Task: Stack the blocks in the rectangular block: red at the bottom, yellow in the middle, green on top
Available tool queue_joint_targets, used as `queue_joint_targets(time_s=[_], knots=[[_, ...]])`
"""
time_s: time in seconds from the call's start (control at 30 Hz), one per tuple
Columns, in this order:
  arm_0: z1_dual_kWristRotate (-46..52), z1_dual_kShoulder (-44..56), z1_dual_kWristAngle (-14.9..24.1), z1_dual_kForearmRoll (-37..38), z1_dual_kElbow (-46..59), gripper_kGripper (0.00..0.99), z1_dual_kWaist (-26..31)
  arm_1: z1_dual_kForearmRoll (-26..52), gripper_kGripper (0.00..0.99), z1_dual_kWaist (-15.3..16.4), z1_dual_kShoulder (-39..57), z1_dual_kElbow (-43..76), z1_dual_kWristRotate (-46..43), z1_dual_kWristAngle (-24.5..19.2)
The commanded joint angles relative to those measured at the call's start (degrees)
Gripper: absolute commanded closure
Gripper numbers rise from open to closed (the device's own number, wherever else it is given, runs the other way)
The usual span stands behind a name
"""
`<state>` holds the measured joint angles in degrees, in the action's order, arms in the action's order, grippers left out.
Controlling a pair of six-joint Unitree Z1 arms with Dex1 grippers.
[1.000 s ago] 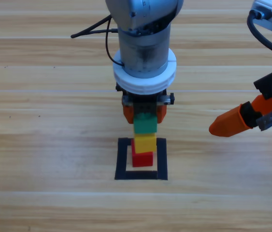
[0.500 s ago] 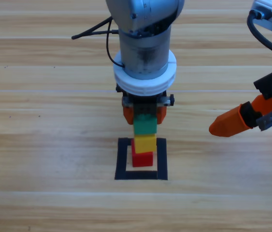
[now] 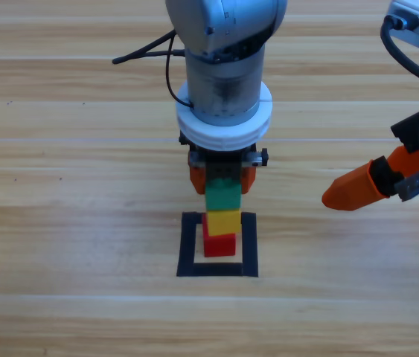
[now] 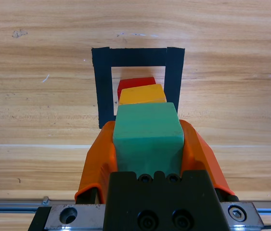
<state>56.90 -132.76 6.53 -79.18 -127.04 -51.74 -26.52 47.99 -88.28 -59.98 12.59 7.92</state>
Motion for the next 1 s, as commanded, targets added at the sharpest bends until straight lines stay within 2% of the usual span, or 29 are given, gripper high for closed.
queue_joint_targets(time_s=[0.03,0.77,0.9,1.0], knots=[[-0.7,-3.2,0.8,-0.2,1.4,0.961,-0.7,-0.5,0.007,-1.7,1.2,0.7,-0.5,0.6],[-0.7,-4.1,0.9,-0.1,1.4,0.953,-0.6,-0.5,0.007,-1.8,0.6,0.6,-1.2,0.7],[-0.6,-3.6,0.9,0.0,1.2,0.815,-0.6,-0.5,0.007,-1.7,0.6,0.6,-1.7,0.7],[-0.3,-3.1,0.9,0.1,1.4,0.654,-0.6,-0.6,0.007,-1.7,1.0,0.6,-1.6,1.0]])
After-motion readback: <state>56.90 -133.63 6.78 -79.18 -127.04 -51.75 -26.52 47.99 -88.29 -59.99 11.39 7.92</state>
